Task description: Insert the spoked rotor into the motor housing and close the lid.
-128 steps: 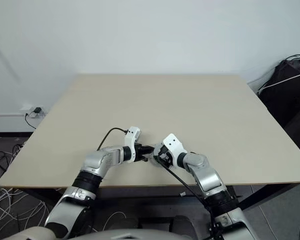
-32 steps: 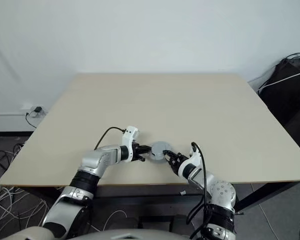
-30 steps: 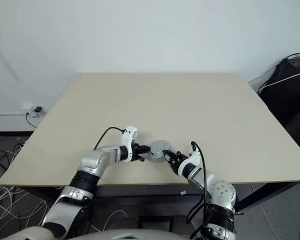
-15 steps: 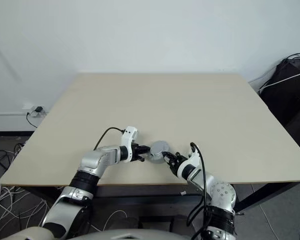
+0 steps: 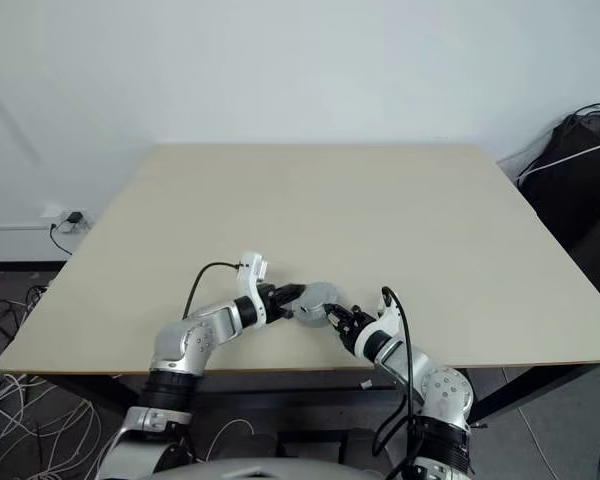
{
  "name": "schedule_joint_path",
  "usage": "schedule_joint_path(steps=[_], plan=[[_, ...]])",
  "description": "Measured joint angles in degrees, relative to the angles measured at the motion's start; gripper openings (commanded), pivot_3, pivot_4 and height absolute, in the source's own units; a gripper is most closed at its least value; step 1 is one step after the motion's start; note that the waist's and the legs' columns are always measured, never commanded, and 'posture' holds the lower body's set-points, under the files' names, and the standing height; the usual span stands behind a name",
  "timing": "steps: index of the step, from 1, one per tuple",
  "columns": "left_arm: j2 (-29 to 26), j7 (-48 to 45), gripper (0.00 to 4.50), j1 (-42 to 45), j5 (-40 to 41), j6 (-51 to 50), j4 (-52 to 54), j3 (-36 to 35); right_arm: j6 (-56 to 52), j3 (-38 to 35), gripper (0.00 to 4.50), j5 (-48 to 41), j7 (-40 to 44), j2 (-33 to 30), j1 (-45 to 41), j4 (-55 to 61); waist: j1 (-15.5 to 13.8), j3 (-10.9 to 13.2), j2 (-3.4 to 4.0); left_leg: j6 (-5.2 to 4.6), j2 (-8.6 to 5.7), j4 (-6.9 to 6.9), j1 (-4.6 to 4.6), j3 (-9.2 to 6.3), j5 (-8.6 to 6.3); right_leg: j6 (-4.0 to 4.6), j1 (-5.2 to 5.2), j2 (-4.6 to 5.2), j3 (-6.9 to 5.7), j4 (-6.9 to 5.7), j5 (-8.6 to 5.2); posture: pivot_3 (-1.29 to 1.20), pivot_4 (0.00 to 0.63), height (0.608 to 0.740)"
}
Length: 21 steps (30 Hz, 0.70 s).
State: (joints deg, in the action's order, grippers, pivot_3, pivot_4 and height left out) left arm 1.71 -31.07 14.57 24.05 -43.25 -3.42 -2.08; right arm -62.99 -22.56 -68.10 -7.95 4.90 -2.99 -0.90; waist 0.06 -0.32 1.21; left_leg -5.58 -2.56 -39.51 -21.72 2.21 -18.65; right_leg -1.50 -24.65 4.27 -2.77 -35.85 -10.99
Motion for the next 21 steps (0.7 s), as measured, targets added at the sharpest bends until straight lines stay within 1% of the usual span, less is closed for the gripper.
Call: schedule_joint_path(steps=[2, 5, 8, 11, 17, 21], plan=[[0.17, 0.85, 0.0, -3.17, 2.93, -0.4, 4.09, -2.01, 0.23, 0.42, 1.26, -0.34, 0.01, -0.03, 0.22, 0.01, 0.31, 0.02, 0.09, 0.01, 0.01, 0.04, 0.04, 0.0, 0.01, 0.03, 0.0, -0.01, -0.01, -0.01, -0.02, 0.0, 0.0, 0.74], [0.0, 2.41, 0.57, -8.91, 7.11, -1.92, 7.34, -6.48, 0.52, 0.65, 1.26, -1.2, -0.02, -0.05, 0.75, 0.12, 0.38, 0.14, 0.18, -0.13, 0.02, 0.07, 0.04, 0.0, 0.1, 0.07, -0.01, -0.04, -0.03, -0.02, -0.05, 0.0, 0.0, 0.74], [-0.28, 3.36, 1.53, -13.59, 11.13, -3.99, 9.69, -9.82, 1.14, 0.65, 1.26, -1.89, -0.21, -0.06, 1.03, 0.19, 0.34, 0.35, 0.14, -0.21, 0.0, 0.05, 0.04, 0.0, 0.12, 0.08, 0.03, -0.04, -0.03, 0.02, -0.06, 0.0, 0.0, 0.74], [1.0, 4.71, 2.52, -18.13, 17.77, -6.66, 11.81, -13.58, 1.24, 0.89, 1.26, -2.66, -0.59, -0.07, 1.0, 0.21, 0.39, 0.6, 0.03, -0.14, -0.02, 0.04, 0.04, 0.01, 0.07, 0.06, 0.02, -0.03, -0.03, 0.06, -0.07, 0.0, 0.0, 0.74], [2.41, 7.53, 4.48, -24.08, 28.99, -9.9, 12.79, -18.75, 0.58, 2.51, 1.26, -4.38, -0.74, -0.16, 0.88, 0.58, 0.42, 1.04, -0.1, -0.19, 0.02, 0.04, 0.03, 0.0, 0.14, 0.07, 0.0, -0.12, -0.03, 0.04, -0.09, 0.0, 0.0, 0.74], [2.43, 9.64, 4.48, -26.18, 33.98, -9.8, 12.87, -19.88, 0.1, 4.57, 1.26, -5.96, -0.74, -0.26, 0.21, 1.47, 0.38, 1.13, -0.16, -0.15, 0.01, 0.02, 0.04, 0.0, 0.13, 0.08, 0.01, -0.13, -0.02, 0.05, -0.1, 0.0, 0.0, 0.74]])
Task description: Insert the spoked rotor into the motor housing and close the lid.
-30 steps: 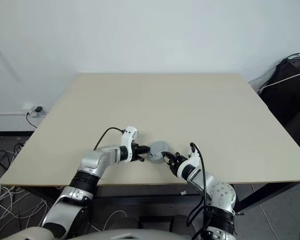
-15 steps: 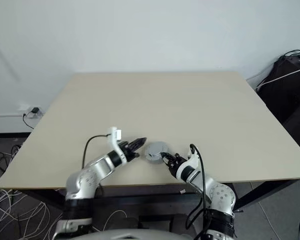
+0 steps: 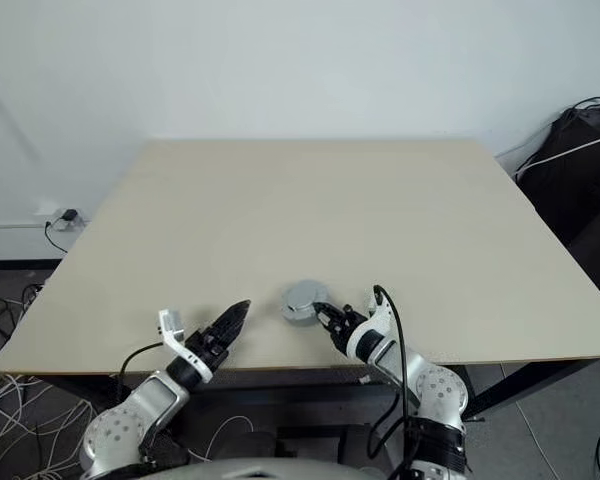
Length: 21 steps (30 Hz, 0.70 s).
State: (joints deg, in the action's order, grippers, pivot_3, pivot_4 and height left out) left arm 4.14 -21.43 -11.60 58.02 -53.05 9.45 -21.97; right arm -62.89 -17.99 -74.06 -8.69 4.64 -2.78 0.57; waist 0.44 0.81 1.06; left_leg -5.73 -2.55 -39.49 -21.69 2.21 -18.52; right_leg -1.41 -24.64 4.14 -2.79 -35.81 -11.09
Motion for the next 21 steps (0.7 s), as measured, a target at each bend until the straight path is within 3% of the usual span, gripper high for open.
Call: schedule_joint_path(steps=[21], plan=[[-0.47, 5.97, 4.48, -1.09, 13.34, 3.5, -0.39, 6.93, -0.21, 4.78, 1.26, -8.65, -1.42, -0.3, -1.18, 1.19, 0.08, 0.07, -0.09, 0.12, 0.0, 0.0, 0.0, 0.0, 0.1, 0.03, 0.02, -0.08, 0.02, 0.0, -0.01, 0.0, 0.0, 0.74]])
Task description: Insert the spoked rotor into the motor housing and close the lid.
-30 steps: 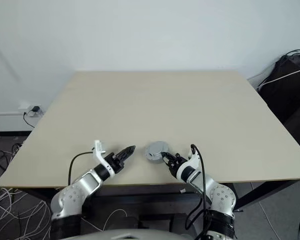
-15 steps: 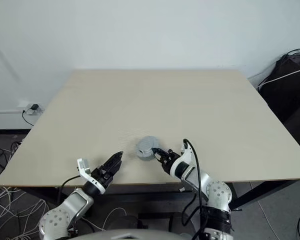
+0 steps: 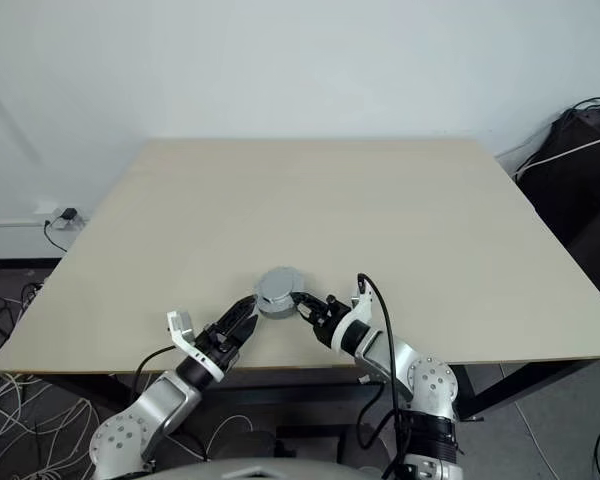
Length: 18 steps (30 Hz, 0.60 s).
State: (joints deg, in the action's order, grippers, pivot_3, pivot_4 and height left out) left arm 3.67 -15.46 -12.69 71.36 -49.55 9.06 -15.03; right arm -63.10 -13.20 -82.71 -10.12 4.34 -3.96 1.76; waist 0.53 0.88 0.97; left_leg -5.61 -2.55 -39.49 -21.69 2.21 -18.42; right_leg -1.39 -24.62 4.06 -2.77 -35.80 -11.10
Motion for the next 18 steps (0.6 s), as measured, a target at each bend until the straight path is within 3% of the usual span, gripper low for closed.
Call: schedule_joint_path(steps=[18], plan=[[-0.18, 0.31, 4.48, -0.44, 3.12, 5.2, -0.06, 2.96, 0.09, 4.27, 1.26, -9.78, -2.57, -2.9, 1.05, 0.09, -0.03, 0.01, -0.02, -0.03, 0.01, -0.01, 0.0, 0.0, 0.05, 0.02, 0.02, -0.04, 0.01, 0.0, -0.01, 0.0, 0.0, 0.74]])
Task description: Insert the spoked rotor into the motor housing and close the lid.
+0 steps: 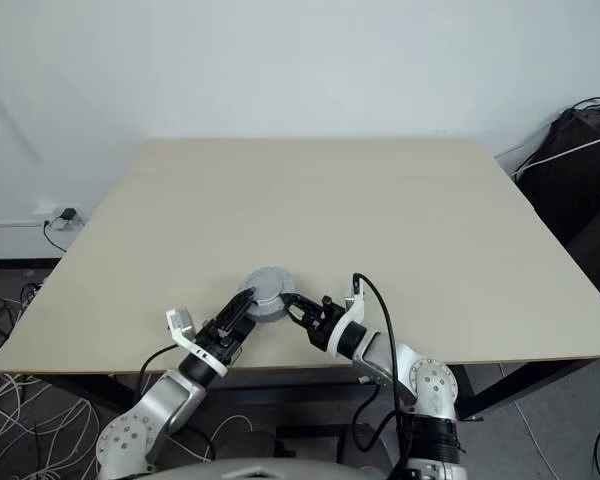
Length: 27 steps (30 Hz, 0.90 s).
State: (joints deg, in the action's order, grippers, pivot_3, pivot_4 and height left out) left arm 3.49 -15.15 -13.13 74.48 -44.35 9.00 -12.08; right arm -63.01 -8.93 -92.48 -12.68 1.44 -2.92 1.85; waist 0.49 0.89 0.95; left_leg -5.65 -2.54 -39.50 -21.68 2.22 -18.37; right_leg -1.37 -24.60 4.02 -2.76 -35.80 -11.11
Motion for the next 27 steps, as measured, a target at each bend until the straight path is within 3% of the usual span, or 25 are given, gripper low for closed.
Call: schedule_joint_path(steps=[10, 13, 18, 23, 27], plan=[[-0.06, -0.06, 4.48, 0.8, 0.41, 1.16, -2.2, 2.7, 0.44, 3.1, 1.26, -1.93, -0.06, -2.09, 0.46, 0.0, 0.0, 0.0, -0.01, -0.07, 0.0, -0.05, 0.0, 0.0, -0.03, 0.0, 0.04, -0.06, 0.01, 0.0, 0.0, 0.0, 0.0, 0.74], [-0.05, -0.43, 3.9, 1.22, 0.41, 1.56, -2.75, 2.61, 0.94, 3.39, 1.26, -2.09, -0.06, -2.62, 0.46, 0.0, -0.02, 0.01, -0.02, -0.06, 0.01, -0.07, 0.0, 0.0, -0.01, -0.01, 0.05, -0.08, 0.01, -0.01, 0.0, 0.0, 0.0, 0.74], [-0.05, -1.6, 2.34, 1.42, 1.47, 2.17, -3.72, 2.54, 1.72, 3.43, 1.26, -2.35, 0.1, -3.22, 0.63, 0.0, 0.0, 0.02, -0.03, -0.07, 0.02, -0.09, 0.0, 0.0, -0.01, -0.01, 0.05, -0.1, 0.03, -0.01, 0.0, 0.0, 0.0, 0.74], [-0.05, -1.74, 2.31, 1.42, 2.19, 2.52, -3.96, 2.54, 2.51, 4.06, 1.26, -1.95, 0.79, -3.41, 0.68, 0.05, 0.0, 0.02, -0.05, -0.09, 0.04, -0.11, 0.01, 0.0, -0.02, -0.01, 0.07, -0.14, 0.04, -0.01, 0.0, 0.0, 0.0, 0.74], [-0.05, -2.15, 2.31, 1.43, 2.27, 2.67, -4.13, 2.62, 3.95, 5.49, 1.26, 3.32, 4.81, -4.61, 0.67, 2.38, -0.04, 0.03, -0.05, -0.11, 0.04, -0.16, 0.01, 0.0, -0.02, -0.03, 0.09, -0.18, 0.05, -0.01, 0.0, 0.0, 0.0, 0.74]])
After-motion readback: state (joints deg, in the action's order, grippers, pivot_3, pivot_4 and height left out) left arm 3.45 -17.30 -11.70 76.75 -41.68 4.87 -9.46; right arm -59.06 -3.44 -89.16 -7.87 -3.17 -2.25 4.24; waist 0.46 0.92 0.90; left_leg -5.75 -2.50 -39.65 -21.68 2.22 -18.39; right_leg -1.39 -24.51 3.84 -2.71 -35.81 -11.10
